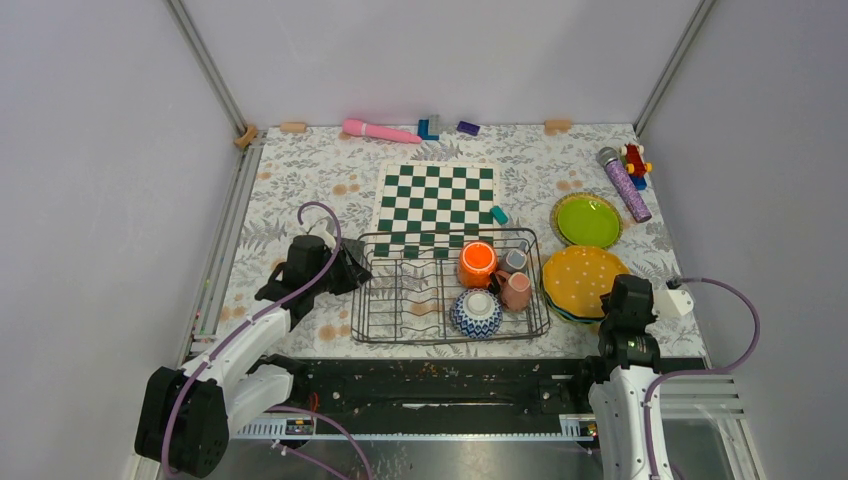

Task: Unload the mixed dishes from the dish rack
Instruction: Place the plate at the center of the board, then pick up the cup from the dish rack.

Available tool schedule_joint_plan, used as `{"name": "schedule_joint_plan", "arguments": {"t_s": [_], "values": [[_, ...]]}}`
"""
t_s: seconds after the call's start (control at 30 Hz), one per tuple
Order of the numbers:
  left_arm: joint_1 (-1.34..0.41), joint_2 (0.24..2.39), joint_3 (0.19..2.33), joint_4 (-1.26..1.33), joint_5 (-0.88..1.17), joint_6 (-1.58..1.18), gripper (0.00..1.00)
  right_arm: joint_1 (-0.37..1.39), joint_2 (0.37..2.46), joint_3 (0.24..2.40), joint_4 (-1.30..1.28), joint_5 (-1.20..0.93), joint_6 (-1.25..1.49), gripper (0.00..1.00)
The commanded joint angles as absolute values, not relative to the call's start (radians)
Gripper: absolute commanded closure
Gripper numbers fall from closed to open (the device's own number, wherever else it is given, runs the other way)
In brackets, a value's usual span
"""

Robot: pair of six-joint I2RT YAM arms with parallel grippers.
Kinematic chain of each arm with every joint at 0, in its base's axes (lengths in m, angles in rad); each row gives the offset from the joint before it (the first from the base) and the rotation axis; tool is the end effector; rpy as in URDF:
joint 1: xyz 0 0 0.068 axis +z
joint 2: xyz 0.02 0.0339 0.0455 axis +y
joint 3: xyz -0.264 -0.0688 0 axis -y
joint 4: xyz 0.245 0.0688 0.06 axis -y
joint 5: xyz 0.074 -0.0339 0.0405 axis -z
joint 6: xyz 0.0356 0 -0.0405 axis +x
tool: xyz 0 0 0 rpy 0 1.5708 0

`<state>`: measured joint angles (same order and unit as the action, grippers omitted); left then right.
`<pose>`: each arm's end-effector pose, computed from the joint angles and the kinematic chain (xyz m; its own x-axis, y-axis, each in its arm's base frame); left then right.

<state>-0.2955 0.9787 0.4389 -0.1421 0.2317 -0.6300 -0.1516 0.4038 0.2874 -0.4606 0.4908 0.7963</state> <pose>0.1871 -0.0655 0.1896 -0.7547 -0.3696 -0.5421 0.0116 0.8185 -0.5743 0.1120 -0.0341 0.1909 -0.0028 0.6381 -0.7699 0.7517 0.5091 0.4192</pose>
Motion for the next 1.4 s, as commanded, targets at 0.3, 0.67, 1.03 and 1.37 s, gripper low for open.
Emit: {"name": "schedule_joint_plan", "arguments": {"t_s": [0.3, 0.67, 1.03, 1.37], "values": [[-0.294, 0.985, 0.437, -0.171, 0.239, -0.633, 0.76, -0.152, 0.402, 0.312, -0.411, 0.517, 0.793, 0.41], [-0.295, 0.979, 0.437, -0.171, 0.236, -0.632, 0.76, -0.153, 0.422, 0.394, -0.472, 0.516, 0.746, 0.01], [-0.294, 0.975, 0.436, -0.165, 0.242, -0.633, 0.63, -0.153, 0.419, 0.495, -0.570, 0.522, 0.671, 0.00], [-0.296, 0.919, 0.430, -0.159, 0.236, -0.637, 0.27, -0.152, 0.412, 0.597, -0.508, 0.270, 0.509, 0.00]]}}
